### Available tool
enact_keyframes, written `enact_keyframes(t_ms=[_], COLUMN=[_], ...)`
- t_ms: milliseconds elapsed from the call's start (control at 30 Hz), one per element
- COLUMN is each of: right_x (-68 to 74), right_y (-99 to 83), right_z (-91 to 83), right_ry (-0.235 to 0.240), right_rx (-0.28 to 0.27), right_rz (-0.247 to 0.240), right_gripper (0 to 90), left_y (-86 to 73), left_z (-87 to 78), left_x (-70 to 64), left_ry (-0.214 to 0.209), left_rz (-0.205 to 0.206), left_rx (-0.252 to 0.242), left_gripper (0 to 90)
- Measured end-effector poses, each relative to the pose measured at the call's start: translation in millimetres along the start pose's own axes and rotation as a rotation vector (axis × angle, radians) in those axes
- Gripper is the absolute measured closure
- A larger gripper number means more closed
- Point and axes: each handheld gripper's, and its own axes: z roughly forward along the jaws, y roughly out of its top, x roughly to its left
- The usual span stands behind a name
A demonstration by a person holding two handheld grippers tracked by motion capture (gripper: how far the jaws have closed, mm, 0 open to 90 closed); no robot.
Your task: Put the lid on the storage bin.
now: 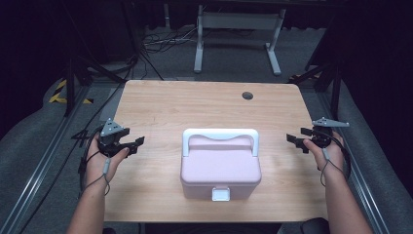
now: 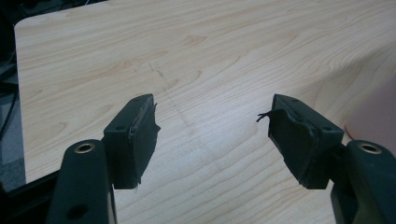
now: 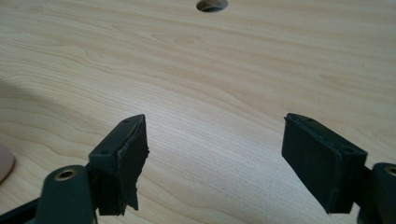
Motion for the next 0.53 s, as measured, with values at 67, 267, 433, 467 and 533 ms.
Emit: enact_keyframes(t_ms=[67, 267, 433, 467, 533], right_x=[-4.1, -11.9, -10.2, -10.1, -9.8], right_y=[-6.3, -17.7, -21.0, -20.9, -20.8], right_z=[4.2, 12.4, 18.4, 18.7, 19.0], right_ry=[-0.005, -0.047, -0.047, -0.048, -0.044], right_rx=[0.012, 0.038, 0.051, 0.050, 0.052], right_rz=[0.016, 0.008, -0.004, -0.006, -0.005], right_gripper=[21.2, 19.5, 18.5, 18.4, 18.5], left_y=[-0.7, -6.7, -11.2, -11.3, -11.2], left_z=[3.5, 9.2, 13.8, 14.5, 15.1], left_x=[0.9, 3.8, 4.8, 4.8, 4.5], left_ry=[0.006, 0.007, 0.005, 0.006, 0.004], left_rz=[0.001, -0.002, -0.012, -0.006, -0.004], left_rx=[0.010, 0.030, 0.049, 0.052, 0.053], left_gripper=[32.9, 32.3, 31.5, 31.5, 31.4])
